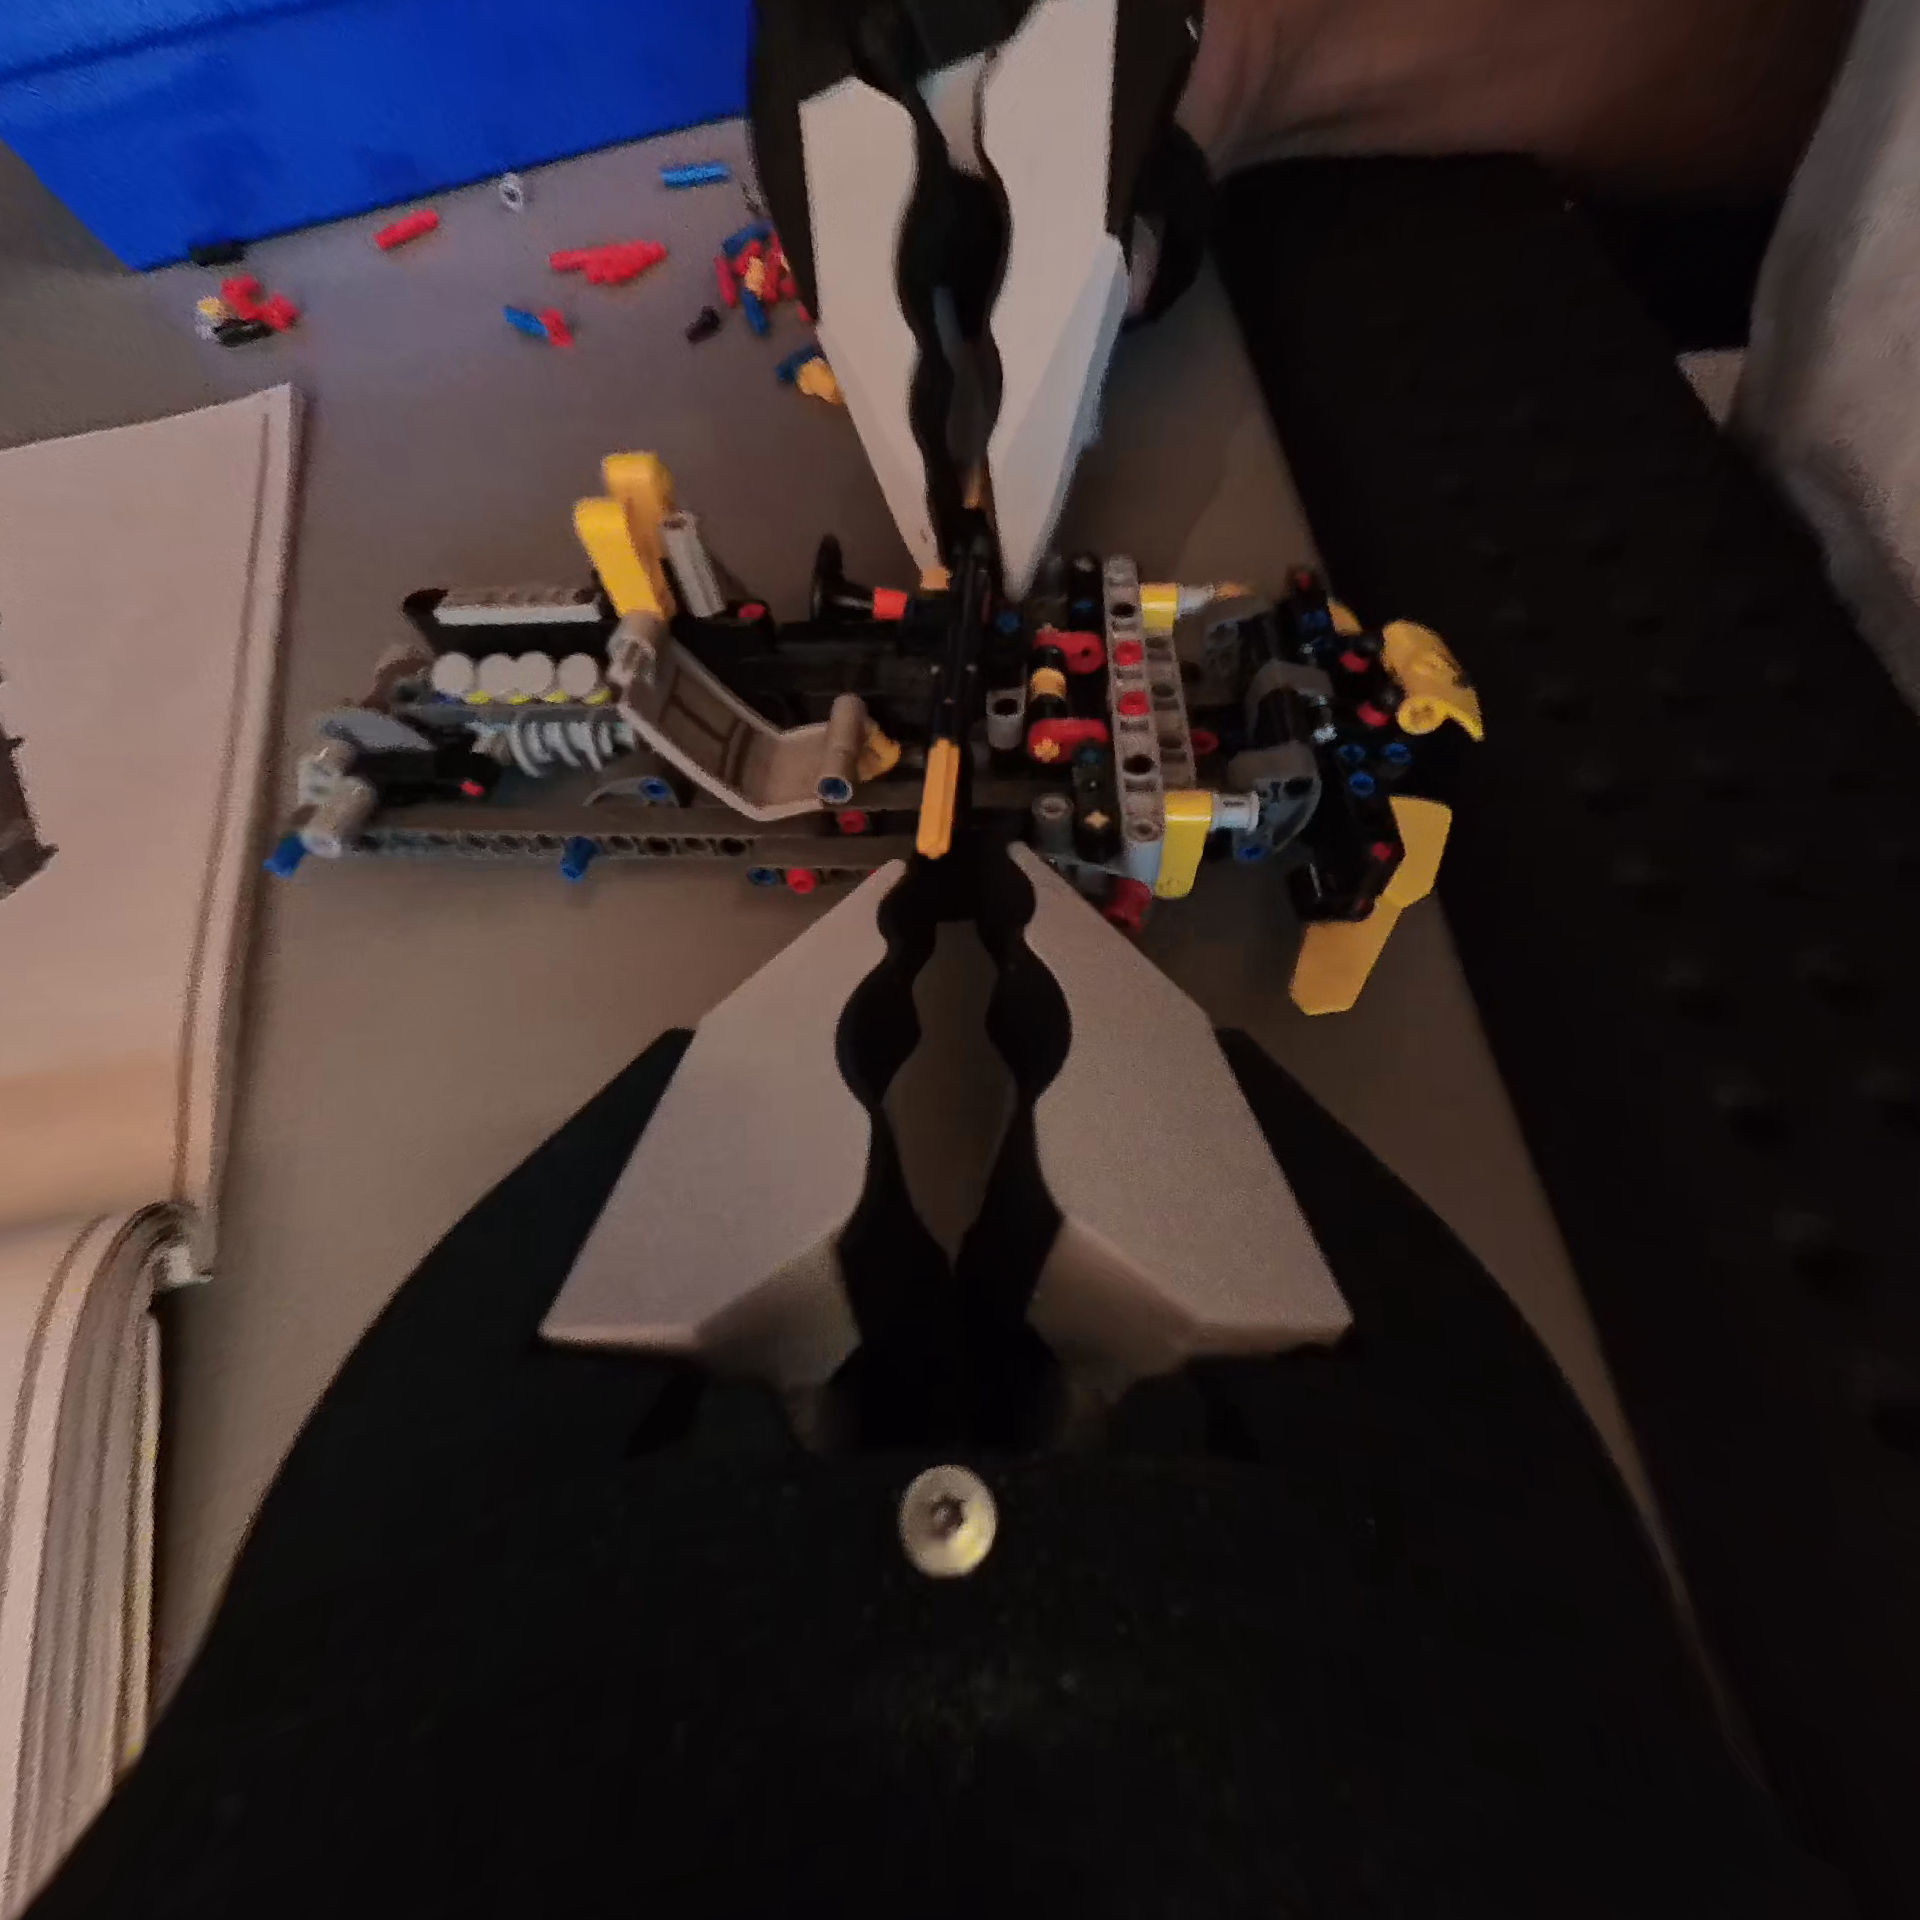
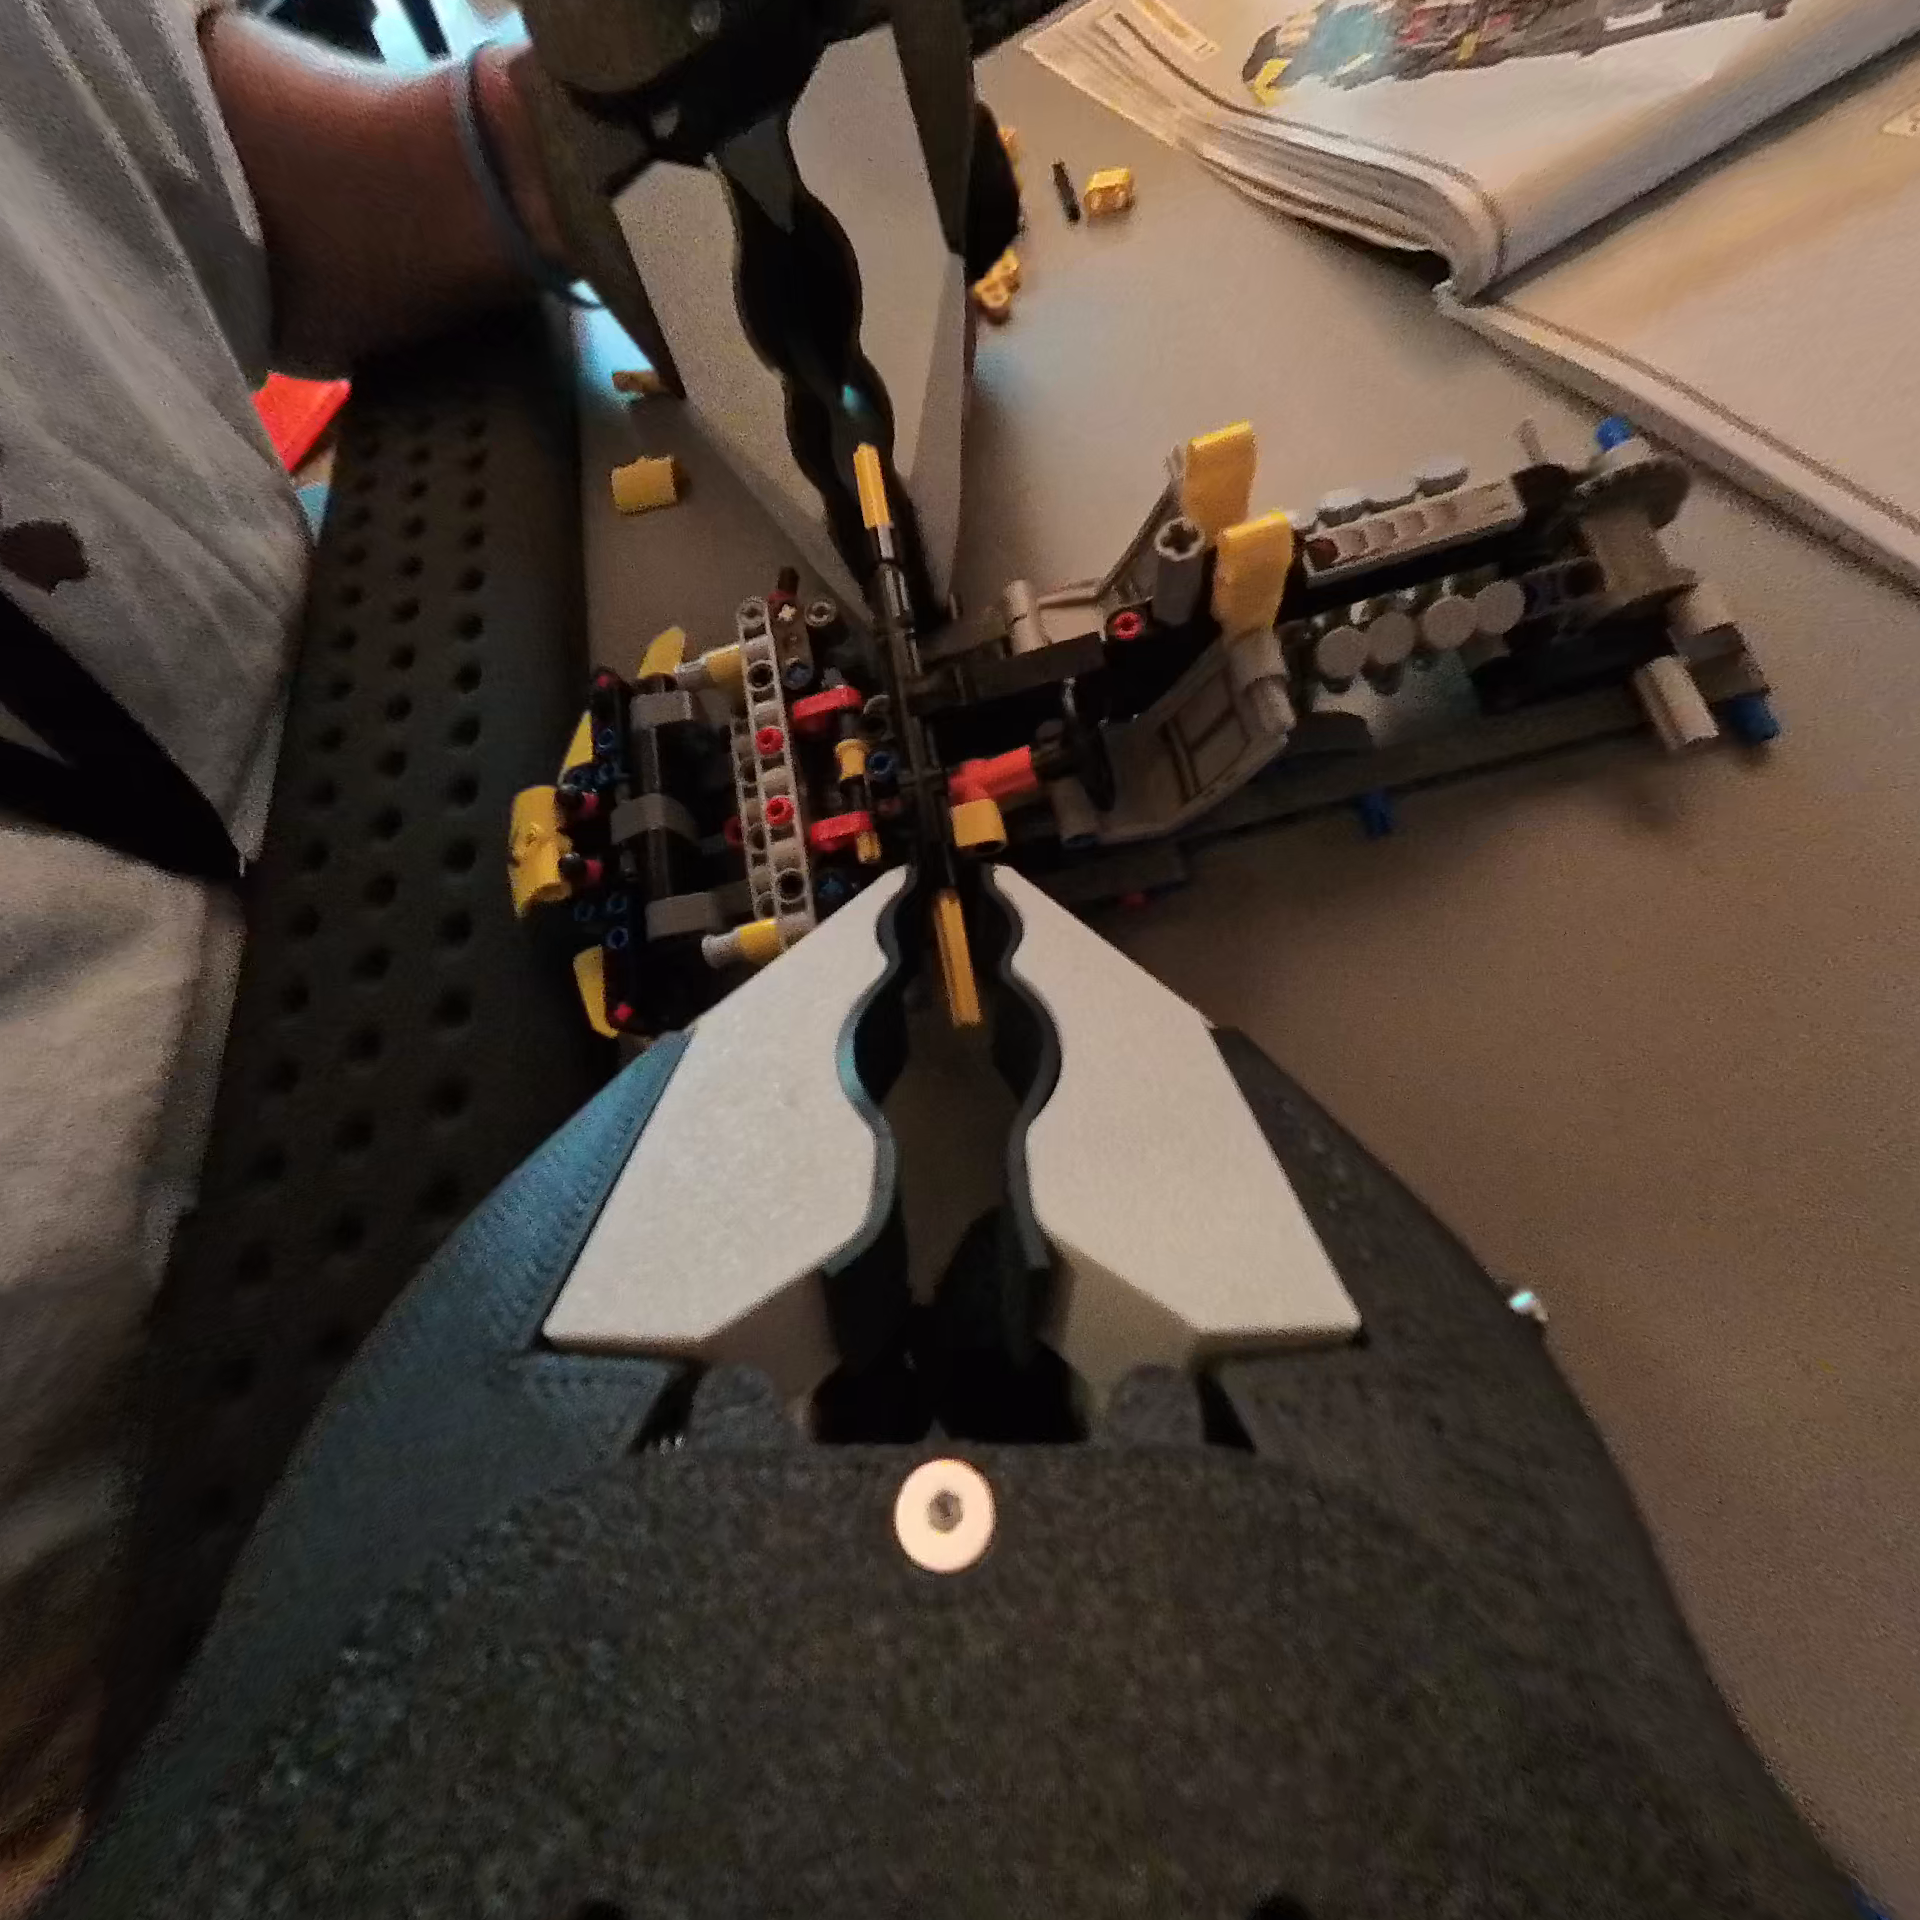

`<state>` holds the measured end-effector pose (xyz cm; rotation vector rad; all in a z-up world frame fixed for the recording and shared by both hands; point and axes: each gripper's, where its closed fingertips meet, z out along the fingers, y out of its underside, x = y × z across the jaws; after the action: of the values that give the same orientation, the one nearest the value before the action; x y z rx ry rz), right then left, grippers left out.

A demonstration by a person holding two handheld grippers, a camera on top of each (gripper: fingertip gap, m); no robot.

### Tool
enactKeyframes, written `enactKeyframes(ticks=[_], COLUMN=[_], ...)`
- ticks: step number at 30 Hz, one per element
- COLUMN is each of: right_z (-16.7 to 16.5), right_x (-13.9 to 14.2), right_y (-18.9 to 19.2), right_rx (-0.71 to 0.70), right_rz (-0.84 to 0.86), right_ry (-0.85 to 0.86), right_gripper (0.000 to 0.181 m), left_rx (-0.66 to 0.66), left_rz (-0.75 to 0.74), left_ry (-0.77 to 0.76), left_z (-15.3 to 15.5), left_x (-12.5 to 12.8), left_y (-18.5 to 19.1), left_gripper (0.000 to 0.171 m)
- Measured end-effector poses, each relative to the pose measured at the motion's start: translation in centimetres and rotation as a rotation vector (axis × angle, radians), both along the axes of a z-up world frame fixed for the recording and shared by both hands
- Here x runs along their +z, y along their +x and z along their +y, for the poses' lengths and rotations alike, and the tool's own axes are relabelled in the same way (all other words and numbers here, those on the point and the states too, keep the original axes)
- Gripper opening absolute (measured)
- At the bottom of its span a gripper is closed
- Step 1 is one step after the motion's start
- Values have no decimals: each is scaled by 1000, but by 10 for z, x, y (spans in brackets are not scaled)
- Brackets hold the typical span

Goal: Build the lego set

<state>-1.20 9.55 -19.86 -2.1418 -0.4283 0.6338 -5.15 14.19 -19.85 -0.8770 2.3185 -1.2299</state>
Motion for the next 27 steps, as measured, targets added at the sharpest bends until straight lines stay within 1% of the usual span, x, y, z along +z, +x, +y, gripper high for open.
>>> enactKeyframes(ticks=[5, 10, 11, 12, 13, 14, 15, 18, 20, 21, 25, 27], right_z=[9, 18, 19, 19, 20, 22, 23, 30, 33, 34, 34, 34], right_x=[0, 2, 3, 4, 2, 2, 4, 15, 22, 24, 26, 26], right_y=[-2, 3, 3, 3, 2, 1, 1, 3, 4, 3, -4, -8], right_rx=[-39, -129, -140, -153, -166, -184, -204, -275, -317, -327, -334, -320], right_rz=[-18, -62, -67, -60, -49, -33, -15, 72, 121, 114, 40, -12], right_ry=[5, 6, 16, 13, 3, -3, -3, 13, 36, 51, 84, 96], right_gripper=[8, 8, 7, 7, 8, 8, 8, 8, 7, 7, 6, 6], left_rx=[144, 258, 271, 307, 361, 408, 445, 520, 566, 566, 493, 494], left_rz=[-7, 114, 159, 213, 250, 273, 295, 360, 366, 379, 468, 515], left_ry=[-43, -125, -146, -173, -213, -274, -350, -601, -719, -767, -964, -988], left_z=[17, 26, 27, 30, 36, 41, 44, 51, 52, 48, 24, 21], left_x=[17, 5, 1, -3, -4, -1, 3, 18, 23, 25, 39, 36], left_y=[16, 18, 16, 16, 17, 17, 16, 10, 6, 4, -1, 1], left_gripper=[7, 8, 9, 15, 26, 32, 33, 54, 64, 65, 39, 39])
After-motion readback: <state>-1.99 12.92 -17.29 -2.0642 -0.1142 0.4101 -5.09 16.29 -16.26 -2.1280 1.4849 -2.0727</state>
